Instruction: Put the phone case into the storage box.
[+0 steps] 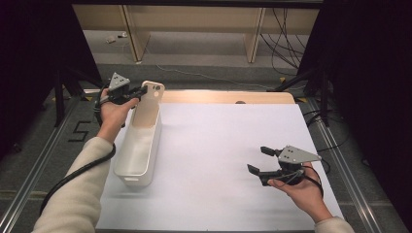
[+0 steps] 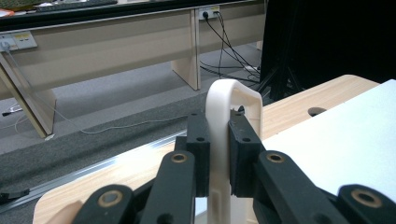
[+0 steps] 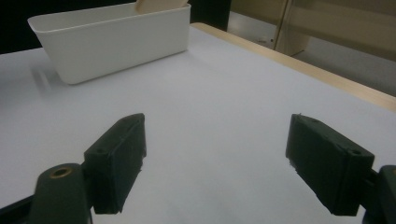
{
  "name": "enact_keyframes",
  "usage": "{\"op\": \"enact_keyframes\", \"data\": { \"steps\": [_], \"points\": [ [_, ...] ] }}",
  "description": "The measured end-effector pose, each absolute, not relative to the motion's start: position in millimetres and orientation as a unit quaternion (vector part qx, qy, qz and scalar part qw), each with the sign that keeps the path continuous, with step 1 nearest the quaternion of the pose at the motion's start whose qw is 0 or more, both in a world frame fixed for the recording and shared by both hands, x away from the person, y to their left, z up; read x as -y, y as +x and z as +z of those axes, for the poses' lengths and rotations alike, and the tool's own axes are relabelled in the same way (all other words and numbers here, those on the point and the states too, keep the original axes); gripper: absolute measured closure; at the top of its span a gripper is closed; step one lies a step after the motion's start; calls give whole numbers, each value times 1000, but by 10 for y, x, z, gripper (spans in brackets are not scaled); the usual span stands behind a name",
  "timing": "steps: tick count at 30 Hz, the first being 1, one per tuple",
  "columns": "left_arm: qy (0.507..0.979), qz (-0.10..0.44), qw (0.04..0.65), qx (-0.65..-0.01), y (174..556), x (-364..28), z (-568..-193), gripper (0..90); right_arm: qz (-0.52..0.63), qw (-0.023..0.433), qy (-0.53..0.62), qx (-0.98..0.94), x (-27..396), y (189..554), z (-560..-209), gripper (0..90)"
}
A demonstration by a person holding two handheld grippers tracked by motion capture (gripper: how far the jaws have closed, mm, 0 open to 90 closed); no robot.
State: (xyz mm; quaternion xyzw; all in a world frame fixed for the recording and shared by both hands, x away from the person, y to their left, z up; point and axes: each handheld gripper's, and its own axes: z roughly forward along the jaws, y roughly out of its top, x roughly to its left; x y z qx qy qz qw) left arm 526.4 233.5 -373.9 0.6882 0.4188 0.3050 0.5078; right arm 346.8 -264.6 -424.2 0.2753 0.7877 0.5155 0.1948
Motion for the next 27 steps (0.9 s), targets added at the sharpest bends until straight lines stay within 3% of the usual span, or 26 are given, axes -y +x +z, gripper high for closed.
{"op": "enact_keyframes", "data": {
  "steps": [27],
  "points": [
    [688,299,504,-428,5295,-2351,-3816,809,514,193,275,-789,2652,3468,-4239,214]
  ]
}}
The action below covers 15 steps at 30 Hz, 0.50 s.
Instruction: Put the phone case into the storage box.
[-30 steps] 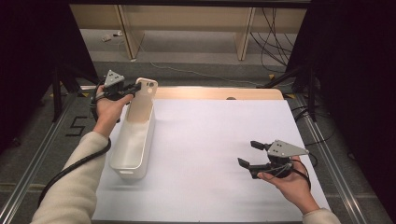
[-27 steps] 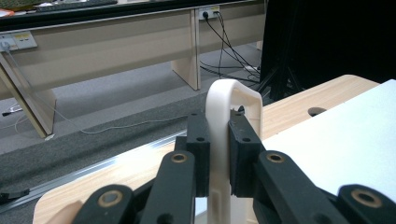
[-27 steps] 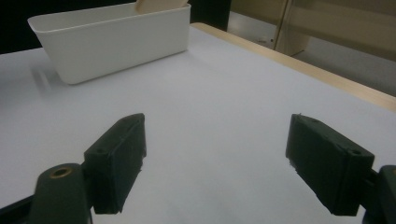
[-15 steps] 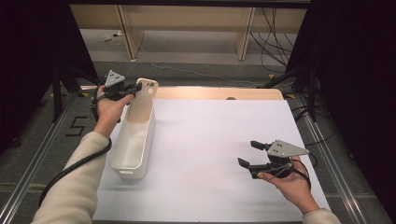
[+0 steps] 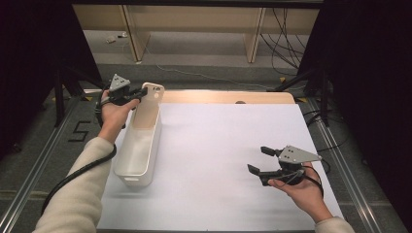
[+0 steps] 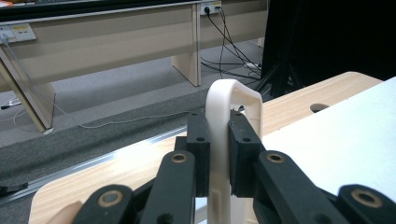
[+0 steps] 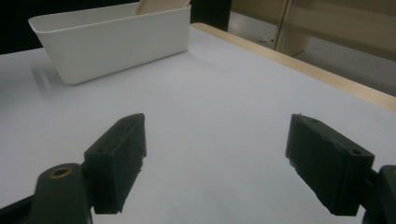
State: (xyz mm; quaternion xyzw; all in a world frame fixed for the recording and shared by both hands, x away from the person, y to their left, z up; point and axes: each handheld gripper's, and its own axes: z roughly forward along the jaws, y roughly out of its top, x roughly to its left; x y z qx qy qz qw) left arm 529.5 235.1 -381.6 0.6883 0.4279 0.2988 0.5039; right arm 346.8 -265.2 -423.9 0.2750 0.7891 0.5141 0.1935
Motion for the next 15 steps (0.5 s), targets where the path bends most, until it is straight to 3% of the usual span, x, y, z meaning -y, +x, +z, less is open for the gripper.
{"op": "enact_keyframes", "data": {
  "steps": [15],
  "points": [
    [687,297,502,-433,5312,-2377,-3864,809,514,192,275,-790,2649,3467,-4243,217]
  ]
}}
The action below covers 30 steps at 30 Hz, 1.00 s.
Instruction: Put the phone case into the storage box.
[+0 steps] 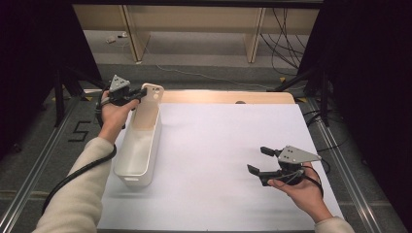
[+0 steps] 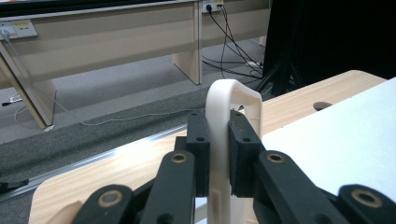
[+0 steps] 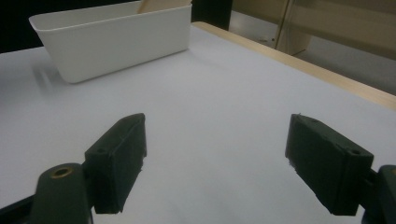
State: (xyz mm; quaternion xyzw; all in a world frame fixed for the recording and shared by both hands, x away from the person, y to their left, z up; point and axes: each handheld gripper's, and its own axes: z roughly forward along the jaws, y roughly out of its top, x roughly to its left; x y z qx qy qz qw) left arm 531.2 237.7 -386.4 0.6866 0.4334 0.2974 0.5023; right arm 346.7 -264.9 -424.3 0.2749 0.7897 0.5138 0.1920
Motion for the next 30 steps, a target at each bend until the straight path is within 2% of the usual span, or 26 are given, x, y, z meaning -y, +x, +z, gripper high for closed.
{"op": "enact_keyframes", "data": {
  "steps": [30],
  "points": [
    [681,287,502,-450,5329,-2442,-3945,806,513,189,273,-792,2638,3472,-4256,221]
  ]
}}
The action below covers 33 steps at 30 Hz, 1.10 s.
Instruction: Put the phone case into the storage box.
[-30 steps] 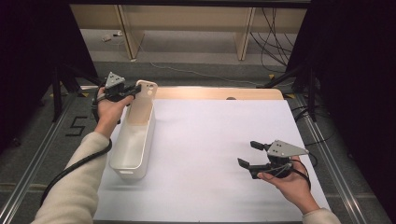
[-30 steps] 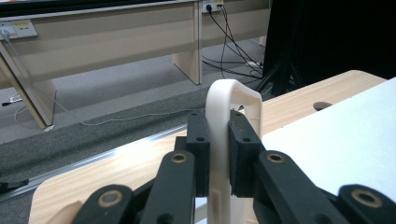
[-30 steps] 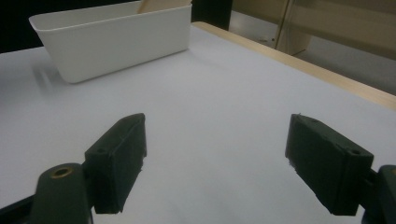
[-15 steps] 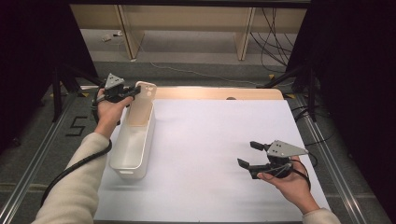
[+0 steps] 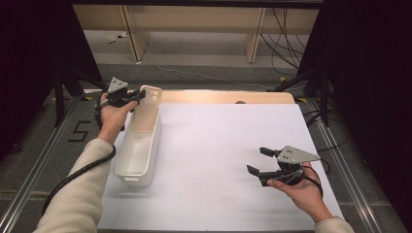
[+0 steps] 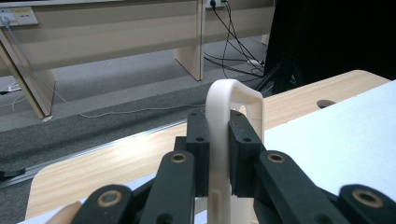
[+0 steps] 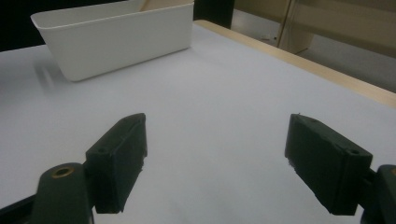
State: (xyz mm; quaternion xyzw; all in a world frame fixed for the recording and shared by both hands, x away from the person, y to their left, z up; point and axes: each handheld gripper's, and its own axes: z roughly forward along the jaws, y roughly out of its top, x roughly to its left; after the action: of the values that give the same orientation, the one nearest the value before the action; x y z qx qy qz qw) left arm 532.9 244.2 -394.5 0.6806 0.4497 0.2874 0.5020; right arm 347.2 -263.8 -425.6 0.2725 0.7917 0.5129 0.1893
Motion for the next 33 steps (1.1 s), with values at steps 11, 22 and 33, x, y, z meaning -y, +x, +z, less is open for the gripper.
{"op": "enact_keyframes", "data": {
  "steps": [11,22,33],
  "points": [
    [680,283,503,-452,5330,-2464,-3964,803,512,189,272,-793,2632,3472,-4258,224],
    [681,278,500,-457,5336,-2501,-3980,787,512,190,272,-793,2628,3473,-4261,225],
    [683,279,491,-463,5352,-2524,-3998,766,512,189,272,-793,2628,3473,-4264,225]
  ]
}}
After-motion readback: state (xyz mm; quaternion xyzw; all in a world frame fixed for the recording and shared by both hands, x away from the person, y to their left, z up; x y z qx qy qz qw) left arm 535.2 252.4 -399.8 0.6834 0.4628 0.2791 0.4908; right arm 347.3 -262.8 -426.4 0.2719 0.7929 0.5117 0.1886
